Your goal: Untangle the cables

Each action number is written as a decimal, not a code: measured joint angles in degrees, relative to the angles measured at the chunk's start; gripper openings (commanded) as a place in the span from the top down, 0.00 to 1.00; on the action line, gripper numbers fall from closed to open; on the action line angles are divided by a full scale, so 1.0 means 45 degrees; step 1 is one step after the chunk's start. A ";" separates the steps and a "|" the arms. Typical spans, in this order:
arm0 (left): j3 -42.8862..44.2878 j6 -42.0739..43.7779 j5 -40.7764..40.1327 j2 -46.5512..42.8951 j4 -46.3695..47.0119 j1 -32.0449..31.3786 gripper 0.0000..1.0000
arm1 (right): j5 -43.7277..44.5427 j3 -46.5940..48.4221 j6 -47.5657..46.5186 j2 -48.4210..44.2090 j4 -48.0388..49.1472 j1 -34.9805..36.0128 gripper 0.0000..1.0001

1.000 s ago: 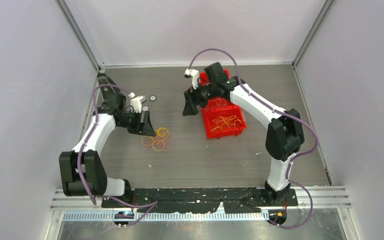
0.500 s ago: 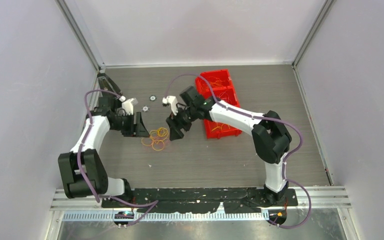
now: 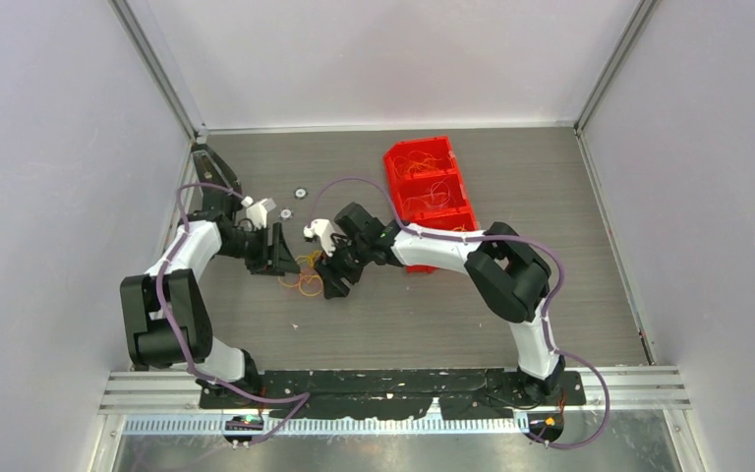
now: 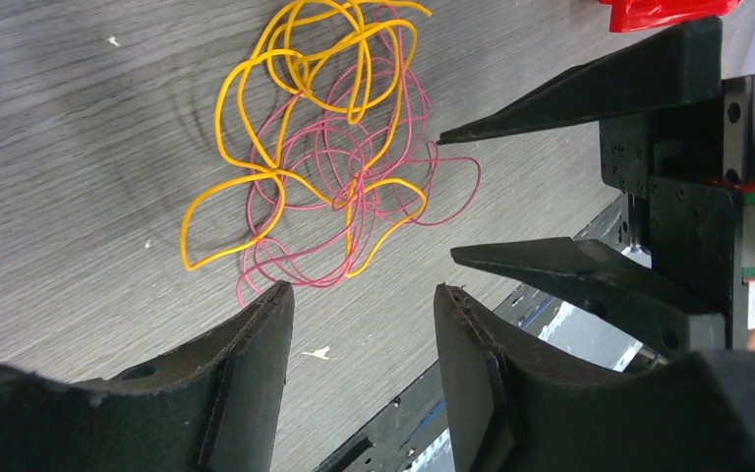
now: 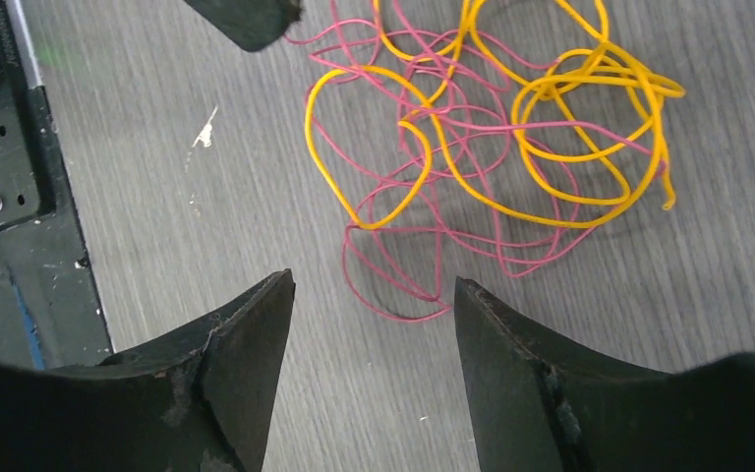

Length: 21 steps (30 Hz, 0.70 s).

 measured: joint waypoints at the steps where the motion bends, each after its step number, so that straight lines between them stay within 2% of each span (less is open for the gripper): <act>1: -0.0005 -0.0015 0.0019 0.0000 0.0000 0.0073 0.46 | 0.0068 -0.0005 0.0102 0.0073 0.0078 0.0000 0.35; 6: -0.0024 -0.0044 0.0039 0.0000 -0.0005 0.0330 0.48 | 0.0345 -0.0049 0.0457 0.0078 0.0520 -0.0058 0.40; 11: -0.0034 -0.0044 0.0039 -0.0019 0.0000 0.0369 0.47 | 0.0219 -0.0053 0.0996 -0.0238 0.0398 -0.0355 0.39; 12: -0.0053 -0.0053 0.0039 -0.0053 0.0005 0.0369 0.47 | 0.0219 -0.0053 0.1205 -0.0345 0.0335 -0.0427 0.36; 15: -0.0214 -0.0243 0.0039 -0.0223 0.0049 0.0379 0.45 | 0.0495 0.0126 0.2229 -0.0704 -0.0092 -0.0709 0.33; 21: -0.0510 -0.0534 0.0005 -0.0481 0.0228 0.0389 0.43 | 0.2443 0.0432 0.4998 -0.1103 -0.0937 -0.0709 0.40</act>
